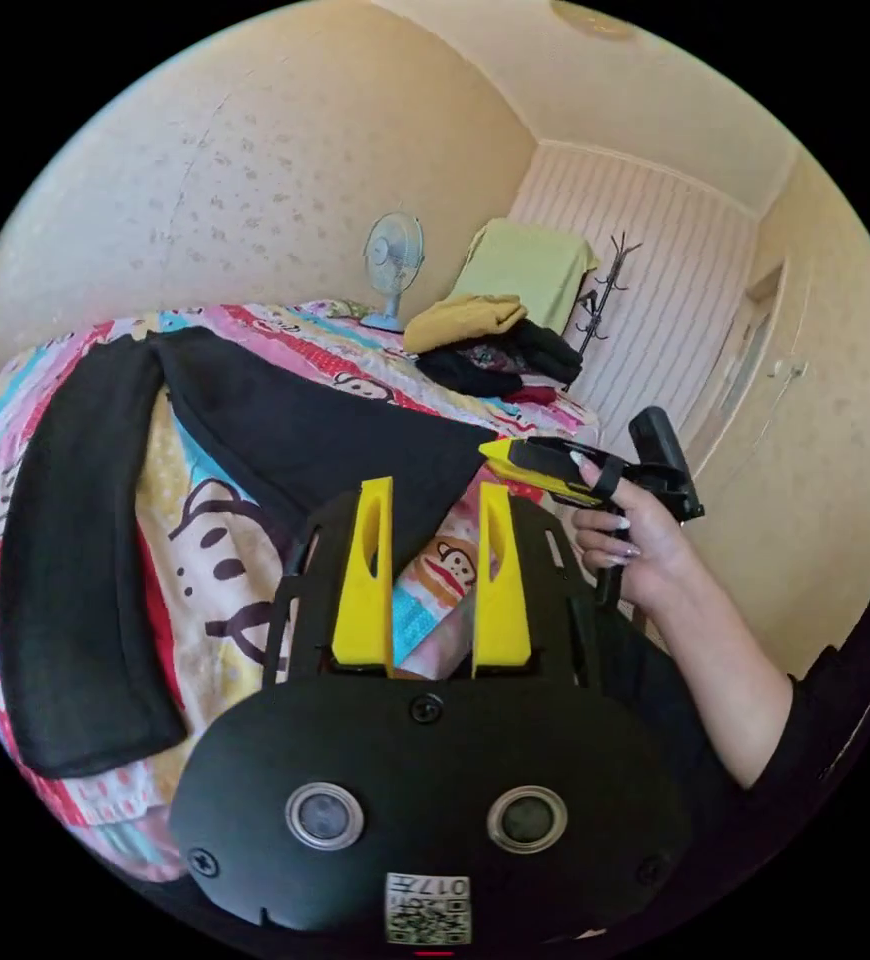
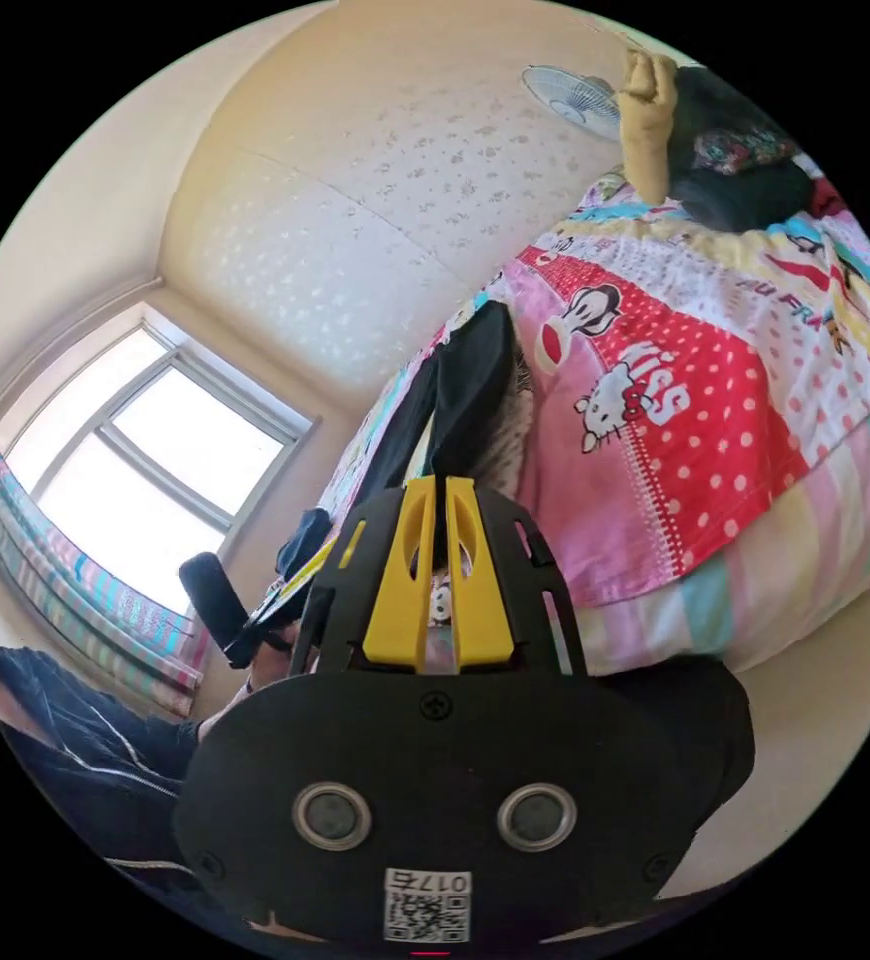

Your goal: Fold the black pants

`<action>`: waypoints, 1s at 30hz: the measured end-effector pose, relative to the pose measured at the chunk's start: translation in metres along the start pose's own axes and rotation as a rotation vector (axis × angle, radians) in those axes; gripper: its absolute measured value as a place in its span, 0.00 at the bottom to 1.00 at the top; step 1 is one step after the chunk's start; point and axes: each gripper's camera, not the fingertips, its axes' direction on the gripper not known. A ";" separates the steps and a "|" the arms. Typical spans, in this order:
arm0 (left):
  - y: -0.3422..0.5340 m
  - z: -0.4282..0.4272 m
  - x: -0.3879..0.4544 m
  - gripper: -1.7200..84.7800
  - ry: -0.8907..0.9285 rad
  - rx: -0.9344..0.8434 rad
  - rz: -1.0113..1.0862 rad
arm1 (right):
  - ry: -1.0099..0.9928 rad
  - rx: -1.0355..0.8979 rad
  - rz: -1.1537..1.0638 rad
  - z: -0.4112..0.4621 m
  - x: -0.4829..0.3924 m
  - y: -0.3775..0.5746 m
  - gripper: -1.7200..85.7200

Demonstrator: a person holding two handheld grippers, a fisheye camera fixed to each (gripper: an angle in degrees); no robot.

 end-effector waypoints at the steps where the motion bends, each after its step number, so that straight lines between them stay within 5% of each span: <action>1: -0.001 0.001 0.007 0.18 -0.016 0.010 0.031 | 0.007 -0.015 -0.009 0.000 -0.010 -0.007 0.04; 8: -0.003 0.023 0.034 0.21 -0.118 0.129 0.020 | 0.017 -0.099 -0.073 0.015 -0.056 -0.039 0.04; 13: 0.003 0.023 0.012 0.11 -0.188 0.179 -0.131 | 0.060 -0.167 -0.119 0.026 -0.075 -0.055 0.04; 22: 0.033 0.035 -0.052 0.04 0.048 0.269 -0.388 | 0.101 -0.300 -0.206 0.046 -0.085 -0.078 0.06; 26: 0.034 0.041 -0.065 0.03 0.070 0.299 -0.427 | -0.025 -0.073 -0.179 0.015 -0.073 -0.138 0.13; 30: 0.028 0.054 -0.075 0.03 0.089 0.308 -0.452 | 0.092 -0.094 -0.108 0.060 -0.049 -0.239 0.21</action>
